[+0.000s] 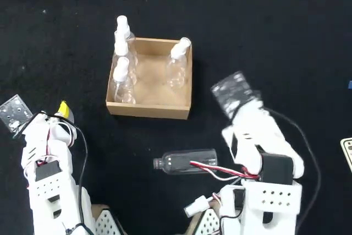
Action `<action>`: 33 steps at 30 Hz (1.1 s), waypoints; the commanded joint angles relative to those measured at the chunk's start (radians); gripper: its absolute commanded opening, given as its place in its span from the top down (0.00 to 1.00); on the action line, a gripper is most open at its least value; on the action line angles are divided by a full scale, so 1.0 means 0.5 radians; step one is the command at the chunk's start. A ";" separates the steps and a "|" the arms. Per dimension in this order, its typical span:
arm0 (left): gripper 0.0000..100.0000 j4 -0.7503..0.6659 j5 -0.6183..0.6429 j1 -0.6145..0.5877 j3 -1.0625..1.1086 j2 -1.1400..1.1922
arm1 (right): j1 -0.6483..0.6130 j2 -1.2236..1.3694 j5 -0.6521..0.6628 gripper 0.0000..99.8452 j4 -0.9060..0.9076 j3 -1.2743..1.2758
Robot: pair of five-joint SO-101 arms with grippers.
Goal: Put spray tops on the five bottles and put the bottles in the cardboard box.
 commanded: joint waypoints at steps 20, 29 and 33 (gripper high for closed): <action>0.81 -0.034 -0.018 0.005 -0.017 -0.031 | -1.209 0.901 0.807 0.72 0.304 -0.069; 0.81 -0.034 -0.153 0.008 -0.017 -0.031 | -1.498 0.941 0.491 0.72 0.206 0.020; 0.81 -0.034 -0.153 0.008 -0.017 -0.031 | -1.513 0.928 0.460 0.72 -0.037 0.241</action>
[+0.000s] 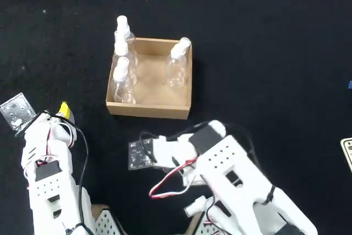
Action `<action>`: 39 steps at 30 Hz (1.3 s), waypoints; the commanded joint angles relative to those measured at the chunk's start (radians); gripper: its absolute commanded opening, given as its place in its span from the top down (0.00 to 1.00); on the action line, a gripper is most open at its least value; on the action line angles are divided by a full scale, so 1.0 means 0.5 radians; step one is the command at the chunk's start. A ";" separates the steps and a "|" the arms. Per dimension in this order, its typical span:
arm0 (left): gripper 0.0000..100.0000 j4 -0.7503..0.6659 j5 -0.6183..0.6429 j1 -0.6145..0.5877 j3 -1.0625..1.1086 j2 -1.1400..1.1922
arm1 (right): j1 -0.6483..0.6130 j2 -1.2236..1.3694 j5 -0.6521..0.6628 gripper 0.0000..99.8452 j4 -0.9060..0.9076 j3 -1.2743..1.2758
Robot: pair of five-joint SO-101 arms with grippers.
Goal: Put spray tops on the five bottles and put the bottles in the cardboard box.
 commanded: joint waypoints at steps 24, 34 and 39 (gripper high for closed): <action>0.81 -0.028 -0.021 0.017 -0.014 -0.031 | 1.320 0.017 -0.068 0.95 -0.144 -0.370; 0.81 -0.025 -0.028 0.020 -0.014 -0.031 | 2.498 0.502 -0.144 0.95 -0.786 -0.400; 0.81 -0.025 -0.028 0.020 -0.014 -0.031 | 2.719 0.953 -0.144 0.95 -0.973 -0.542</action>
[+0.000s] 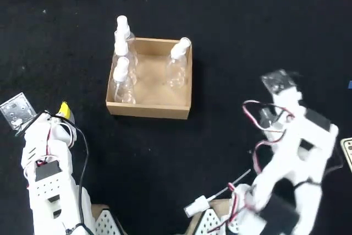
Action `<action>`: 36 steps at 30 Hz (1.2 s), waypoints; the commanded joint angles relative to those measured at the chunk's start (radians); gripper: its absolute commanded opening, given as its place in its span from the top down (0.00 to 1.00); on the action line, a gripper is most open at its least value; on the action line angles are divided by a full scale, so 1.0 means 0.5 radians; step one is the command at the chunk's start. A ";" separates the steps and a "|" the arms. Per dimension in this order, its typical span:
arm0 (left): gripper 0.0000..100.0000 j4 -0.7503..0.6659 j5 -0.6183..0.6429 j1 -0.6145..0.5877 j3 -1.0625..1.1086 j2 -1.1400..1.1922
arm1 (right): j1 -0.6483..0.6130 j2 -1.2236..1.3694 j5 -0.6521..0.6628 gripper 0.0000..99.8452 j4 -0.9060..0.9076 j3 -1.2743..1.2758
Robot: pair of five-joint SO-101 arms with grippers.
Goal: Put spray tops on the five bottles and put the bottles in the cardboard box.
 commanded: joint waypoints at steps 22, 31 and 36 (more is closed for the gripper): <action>0.81 -0.025 -0.015 0.020 -0.014 -0.031 | 0.052 0.984 0.377 0.69 0.657 -1.125; 0.81 -0.021 -0.018 0.020 -0.014 -0.028 | 0.068 1.112 0.411 0.93 0.362 -1.128; 0.81 0.267 -0.018 0.011 -0.124 -0.031 | 0.064 0.888 0.393 0.99 0.368 -1.149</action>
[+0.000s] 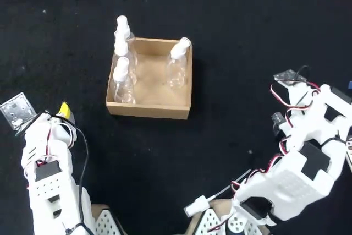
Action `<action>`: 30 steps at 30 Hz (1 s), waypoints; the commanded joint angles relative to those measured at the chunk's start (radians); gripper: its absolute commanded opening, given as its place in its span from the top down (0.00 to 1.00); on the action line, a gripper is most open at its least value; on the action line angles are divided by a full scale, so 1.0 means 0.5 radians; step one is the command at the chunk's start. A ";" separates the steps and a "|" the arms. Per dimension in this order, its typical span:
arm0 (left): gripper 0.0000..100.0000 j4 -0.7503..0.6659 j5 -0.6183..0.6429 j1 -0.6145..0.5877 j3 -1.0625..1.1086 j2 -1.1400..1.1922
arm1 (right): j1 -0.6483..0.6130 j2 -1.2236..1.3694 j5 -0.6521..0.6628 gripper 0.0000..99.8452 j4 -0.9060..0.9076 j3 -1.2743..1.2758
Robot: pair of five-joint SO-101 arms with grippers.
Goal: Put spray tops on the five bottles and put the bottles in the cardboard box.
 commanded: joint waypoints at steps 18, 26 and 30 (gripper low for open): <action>0.81 2.670 -1.313 1.263 -1.784 -0.009 | 0.034 -0.882 -0.859 0.99 -0.025 -0.370; 0.80 2.572 -1.049 2.220 -1.726 -0.006 | 0.147 -0.879 -0.936 0.99 -0.028 -0.542; 0.80 2.179 -0.933 2.524 -1.438 0.043 | 0.196 -0.879 -0.930 0.99 -0.037 -0.585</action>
